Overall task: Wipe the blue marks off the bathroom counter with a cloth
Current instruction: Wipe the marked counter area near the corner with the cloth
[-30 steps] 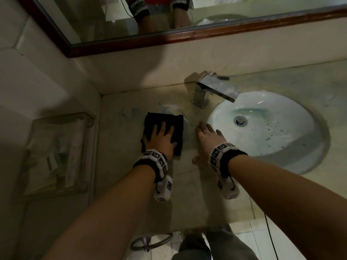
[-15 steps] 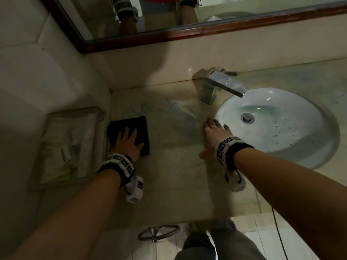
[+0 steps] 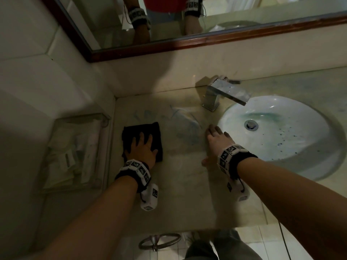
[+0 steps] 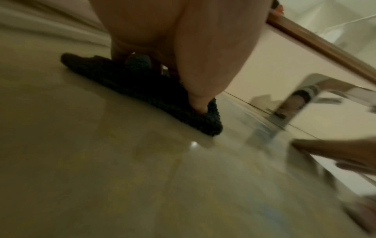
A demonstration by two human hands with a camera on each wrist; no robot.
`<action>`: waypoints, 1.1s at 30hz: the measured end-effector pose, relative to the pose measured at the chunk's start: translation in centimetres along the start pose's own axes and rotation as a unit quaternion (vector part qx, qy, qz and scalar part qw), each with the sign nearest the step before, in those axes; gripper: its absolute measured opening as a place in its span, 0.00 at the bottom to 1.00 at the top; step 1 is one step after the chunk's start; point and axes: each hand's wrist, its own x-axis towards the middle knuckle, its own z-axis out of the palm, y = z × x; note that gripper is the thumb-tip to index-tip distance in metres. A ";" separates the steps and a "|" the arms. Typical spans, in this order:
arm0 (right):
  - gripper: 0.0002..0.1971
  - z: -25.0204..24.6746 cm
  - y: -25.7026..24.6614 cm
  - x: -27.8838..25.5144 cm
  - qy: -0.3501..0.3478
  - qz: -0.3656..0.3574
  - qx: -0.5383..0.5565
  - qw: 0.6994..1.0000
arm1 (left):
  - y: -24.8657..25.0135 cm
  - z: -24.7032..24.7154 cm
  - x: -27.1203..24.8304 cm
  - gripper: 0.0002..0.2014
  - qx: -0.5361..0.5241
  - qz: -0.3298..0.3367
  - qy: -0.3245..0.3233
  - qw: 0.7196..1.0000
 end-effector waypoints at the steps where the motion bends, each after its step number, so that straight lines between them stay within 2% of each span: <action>1: 0.69 0.0 0.0 0.0 0.000 -0.001 0.000 1.000 | 1.0 0.0 -0.2 0.33 0.003 0.008 0.002 1.000; 7: 0.69 -0.3 -0.3 -0.1 0.021 -0.007 -0.020 1.000 | 6.6 -0.5 -0.8 0.33 0.020 0.071 -0.005 0.997; 11: 0.68 -0.7 -0.4 -0.2 0.011 0.000 -0.026 1.000 | 8.9 -0.6 -1.0 0.33 0.026 0.084 -0.004 0.996; 18: 0.70 -1.1 -0.8 0.0 -0.004 0.004 -0.035 0.999 | 7.6 -0.4 -0.8 0.34 0.001 0.081 0.007 0.997; 25: 0.67 -2.1 -1.4 0.2 -0.025 0.006 -0.053 0.998 | 3.0 -0.3 -1.3 0.34 -0.044 0.027 -0.001 0.999; 28: 0.58 -2.9 -1.5 0.5 -0.043 0.007 -0.060 0.997 | 0.6 -0.1 -0.7 0.35 -0.063 -0.001 -0.003 0.998; 33: 0.29 -5.7 -2.6 1.9 -0.037 0.012 -0.060 0.997 | -2.5 -0.2 0.6 0.36 -0.081 -0.040 -0.002 0.996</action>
